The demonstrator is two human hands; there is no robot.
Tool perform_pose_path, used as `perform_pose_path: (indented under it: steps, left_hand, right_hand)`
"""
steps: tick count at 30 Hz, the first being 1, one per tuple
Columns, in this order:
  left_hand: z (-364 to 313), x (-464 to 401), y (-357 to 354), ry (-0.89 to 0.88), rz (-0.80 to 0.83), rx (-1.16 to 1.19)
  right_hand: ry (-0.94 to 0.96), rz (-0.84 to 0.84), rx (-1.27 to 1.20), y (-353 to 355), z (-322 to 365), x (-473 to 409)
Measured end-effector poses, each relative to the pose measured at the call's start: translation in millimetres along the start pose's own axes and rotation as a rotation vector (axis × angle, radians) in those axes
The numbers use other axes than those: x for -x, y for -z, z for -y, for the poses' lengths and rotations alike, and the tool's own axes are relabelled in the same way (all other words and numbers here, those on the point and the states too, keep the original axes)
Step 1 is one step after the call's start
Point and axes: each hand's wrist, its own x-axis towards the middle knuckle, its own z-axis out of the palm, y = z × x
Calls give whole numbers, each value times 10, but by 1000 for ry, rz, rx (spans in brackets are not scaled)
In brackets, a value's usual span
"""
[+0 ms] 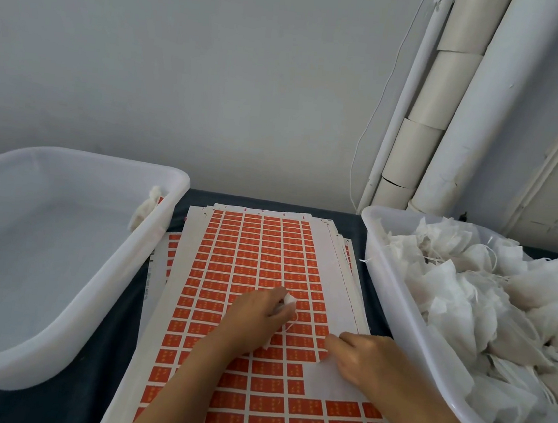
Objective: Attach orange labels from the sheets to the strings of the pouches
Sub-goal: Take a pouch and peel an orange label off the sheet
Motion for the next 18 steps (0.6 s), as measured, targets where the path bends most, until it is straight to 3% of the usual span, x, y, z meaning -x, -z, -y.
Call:
perform_pose_path:
  steps: [5,18]
  left_hand:
    - [6,-4,-4,1,0,9]
    - [1,4,-20,-29,-45,16]
  right_hand:
    - [-57,-95,-64,27,31,-55]
    - [-424,-104,-652,-96,199,-198]
